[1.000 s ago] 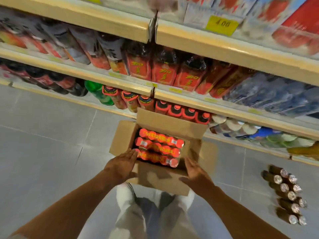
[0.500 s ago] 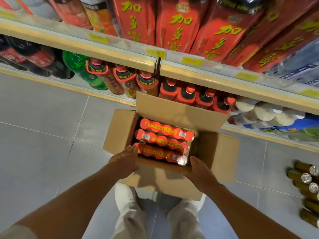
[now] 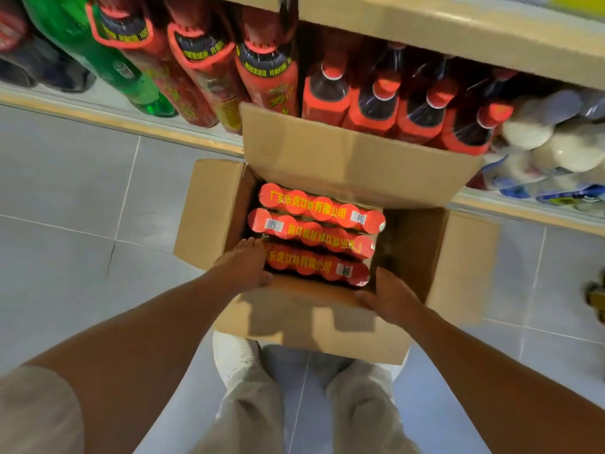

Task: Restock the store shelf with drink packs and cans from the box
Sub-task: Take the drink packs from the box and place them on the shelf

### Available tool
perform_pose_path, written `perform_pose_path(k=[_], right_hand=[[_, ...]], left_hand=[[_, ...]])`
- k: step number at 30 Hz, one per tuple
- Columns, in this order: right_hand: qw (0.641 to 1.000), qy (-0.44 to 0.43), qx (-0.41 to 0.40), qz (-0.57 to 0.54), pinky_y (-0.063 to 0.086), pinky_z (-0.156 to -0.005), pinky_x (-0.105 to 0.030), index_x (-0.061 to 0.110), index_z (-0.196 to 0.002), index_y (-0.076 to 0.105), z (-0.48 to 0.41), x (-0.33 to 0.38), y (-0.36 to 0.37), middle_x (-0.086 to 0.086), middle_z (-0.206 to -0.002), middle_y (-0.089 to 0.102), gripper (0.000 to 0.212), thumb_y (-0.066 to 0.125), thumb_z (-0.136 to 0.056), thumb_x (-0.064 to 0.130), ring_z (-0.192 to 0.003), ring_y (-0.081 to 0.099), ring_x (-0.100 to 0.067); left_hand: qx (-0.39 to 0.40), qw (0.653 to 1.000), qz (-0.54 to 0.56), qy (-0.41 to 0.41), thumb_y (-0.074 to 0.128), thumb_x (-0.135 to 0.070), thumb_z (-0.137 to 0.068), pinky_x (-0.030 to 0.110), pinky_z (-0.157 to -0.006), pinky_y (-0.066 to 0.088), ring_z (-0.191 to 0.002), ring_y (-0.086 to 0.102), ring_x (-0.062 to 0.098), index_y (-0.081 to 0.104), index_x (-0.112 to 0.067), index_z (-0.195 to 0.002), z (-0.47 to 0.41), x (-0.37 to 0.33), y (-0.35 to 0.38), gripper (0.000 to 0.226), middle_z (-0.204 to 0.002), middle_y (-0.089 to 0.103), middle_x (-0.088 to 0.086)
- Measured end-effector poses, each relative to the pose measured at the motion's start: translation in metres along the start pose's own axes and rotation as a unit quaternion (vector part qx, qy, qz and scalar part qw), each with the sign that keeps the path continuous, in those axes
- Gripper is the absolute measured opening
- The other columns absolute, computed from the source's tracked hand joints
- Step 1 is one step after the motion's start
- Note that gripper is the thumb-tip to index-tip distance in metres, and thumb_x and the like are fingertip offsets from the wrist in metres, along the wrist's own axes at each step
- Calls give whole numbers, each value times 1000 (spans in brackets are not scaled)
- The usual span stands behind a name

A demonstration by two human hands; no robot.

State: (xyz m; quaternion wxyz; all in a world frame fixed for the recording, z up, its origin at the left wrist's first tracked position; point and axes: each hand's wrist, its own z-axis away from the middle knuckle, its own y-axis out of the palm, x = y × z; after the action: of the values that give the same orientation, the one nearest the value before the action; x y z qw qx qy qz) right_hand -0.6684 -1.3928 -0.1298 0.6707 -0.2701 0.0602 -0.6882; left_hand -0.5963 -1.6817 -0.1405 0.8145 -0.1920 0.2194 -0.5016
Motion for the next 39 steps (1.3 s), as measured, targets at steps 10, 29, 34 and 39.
perform_pose_path(k=[10, 29, 34, 39], right_hand=[[997, 71, 22, -27, 53, -92, -33, 18, -130, 51, -57, -13, 29, -7, -121, 66, 50, 67, -92, 46, -105, 63, -21], [990, 126, -38, -59, 58, -90, -41, 28, -131, 51, -105, -23, 50, -5, -121, 66, 72, 79, -69, 51, -104, 66, -26], [989, 131, -39, -51, 55, -70, -30, 29, -118, 62, -96, -23, 39, -2, -107, 70, 57, 80, -67, 48, -88, 68, -23], [992, 115, -27, -43, 56, -67, -29, 28, -108, 64, -75, -21, 26, 1, -98, 71, 47, 81, -70, 47, -80, 67, -17]], left_hand=[[-23, 995, -63, -76, 57, -20, -95, 43, -112, 39, -139, 39, 30, 28, 1, -149, -43, -5, 30, 64, -150, 38, 16], [-91, 964, -227, -101, 48, -7, -98, 37, -77, 56, -99, 69, 28, 59, -6, -123, -80, -3, 53, 27, -113, 67, 12], [-75, 961, -243, -107, 42, -6, -99, 42, -83, 55, -107, 66, 32, 59, -5, -124, -69, -8, 42, 31, -119, 66, 13], [-51, 965, -231, -113, 50, -8, -98, 40, -83, 55, -108, 66, 31, 58, -6, -126, -48, -14, 25, 29, -119, 65, 13]])
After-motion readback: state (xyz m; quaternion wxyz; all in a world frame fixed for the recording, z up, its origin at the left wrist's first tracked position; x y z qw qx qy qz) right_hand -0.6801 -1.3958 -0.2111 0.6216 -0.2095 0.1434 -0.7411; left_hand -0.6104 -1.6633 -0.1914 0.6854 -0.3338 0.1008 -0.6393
